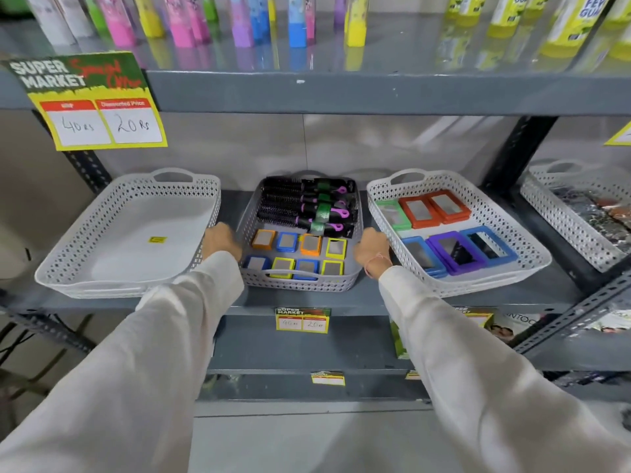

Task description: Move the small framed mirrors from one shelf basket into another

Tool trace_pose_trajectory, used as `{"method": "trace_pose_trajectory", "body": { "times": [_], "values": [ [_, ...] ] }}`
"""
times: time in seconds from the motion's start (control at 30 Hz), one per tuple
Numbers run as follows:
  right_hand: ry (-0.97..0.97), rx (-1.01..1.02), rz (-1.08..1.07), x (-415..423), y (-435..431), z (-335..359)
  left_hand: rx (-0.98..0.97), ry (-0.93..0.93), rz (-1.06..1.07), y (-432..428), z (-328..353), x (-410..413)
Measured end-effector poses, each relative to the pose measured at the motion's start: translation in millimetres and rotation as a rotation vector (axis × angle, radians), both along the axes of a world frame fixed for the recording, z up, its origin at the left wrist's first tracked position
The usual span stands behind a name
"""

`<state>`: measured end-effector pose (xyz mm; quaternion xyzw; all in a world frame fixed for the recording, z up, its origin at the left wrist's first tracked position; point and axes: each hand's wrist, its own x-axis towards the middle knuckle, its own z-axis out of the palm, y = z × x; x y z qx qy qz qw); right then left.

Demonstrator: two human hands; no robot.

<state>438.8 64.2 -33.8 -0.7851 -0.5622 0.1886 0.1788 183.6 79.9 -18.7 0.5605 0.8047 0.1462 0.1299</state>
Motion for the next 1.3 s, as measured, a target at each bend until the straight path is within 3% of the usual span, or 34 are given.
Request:
{"method": "trace_pose_trajectory", "body": {
  "times": [0.57, 0.73, 0.83, 1.07, 1.3],
  "values": [
    [-0.06, -0.018, 0.062, 3, 9, 4, 0.006, -0.084, 0.066, -30, 9, 3],
    [0.012, -0.08, 0.088, 7, 11, 9, -0.021, -0.029, 0.095, -32, 14, 13],
    [0.024, 0.008, 0.112, 18, 14, 14, 0.027, -0.001, 0.079, -31, 19, 30],
    [-0.037, 0.22, -0.012, 93, 6, 54, 0.291, -0.151, -0.198, -20, 40, 138],
    [-0.148, 0.204, -0.195, 186, -24, 39, 0.081, -0.192, -0.459, -30, 22, 259]
  ]
}}
